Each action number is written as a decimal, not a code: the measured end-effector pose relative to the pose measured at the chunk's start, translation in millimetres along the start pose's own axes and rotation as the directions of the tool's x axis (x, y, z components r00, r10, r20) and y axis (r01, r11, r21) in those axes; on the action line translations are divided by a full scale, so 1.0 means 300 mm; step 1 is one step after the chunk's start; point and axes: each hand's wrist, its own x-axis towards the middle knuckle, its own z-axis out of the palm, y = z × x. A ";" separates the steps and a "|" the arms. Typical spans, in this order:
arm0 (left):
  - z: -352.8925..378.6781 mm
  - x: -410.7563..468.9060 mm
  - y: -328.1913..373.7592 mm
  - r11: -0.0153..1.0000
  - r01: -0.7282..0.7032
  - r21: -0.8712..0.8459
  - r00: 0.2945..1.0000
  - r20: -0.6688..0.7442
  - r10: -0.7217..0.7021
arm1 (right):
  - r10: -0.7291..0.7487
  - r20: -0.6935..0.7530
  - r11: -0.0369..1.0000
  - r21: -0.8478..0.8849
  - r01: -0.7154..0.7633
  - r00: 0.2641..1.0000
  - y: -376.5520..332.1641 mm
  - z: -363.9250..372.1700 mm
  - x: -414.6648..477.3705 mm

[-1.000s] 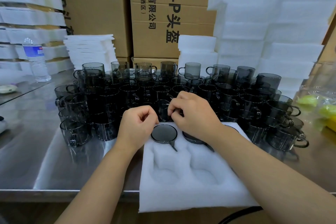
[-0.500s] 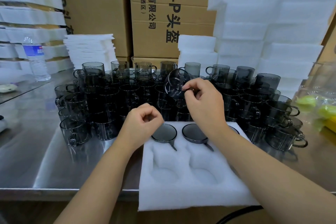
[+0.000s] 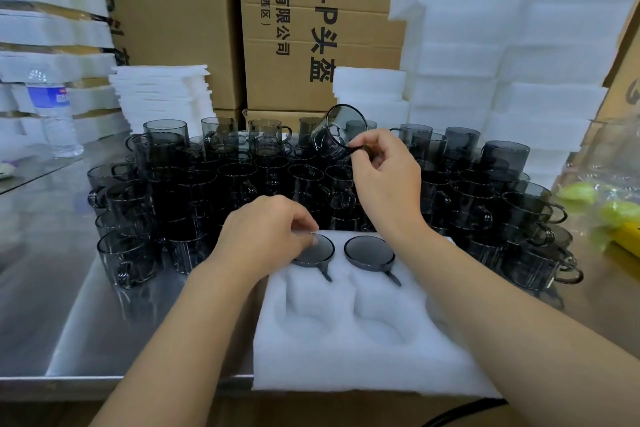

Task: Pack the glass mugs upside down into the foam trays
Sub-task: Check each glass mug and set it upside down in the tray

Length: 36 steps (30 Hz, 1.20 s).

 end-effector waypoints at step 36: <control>0.052 0.061 0.008 0.981 0.098 -0.166 0.985 -0.122 -0.119 | 0.124 0.385 0.984 0.075 -0.165 0.914 0.030 -0.079 0.045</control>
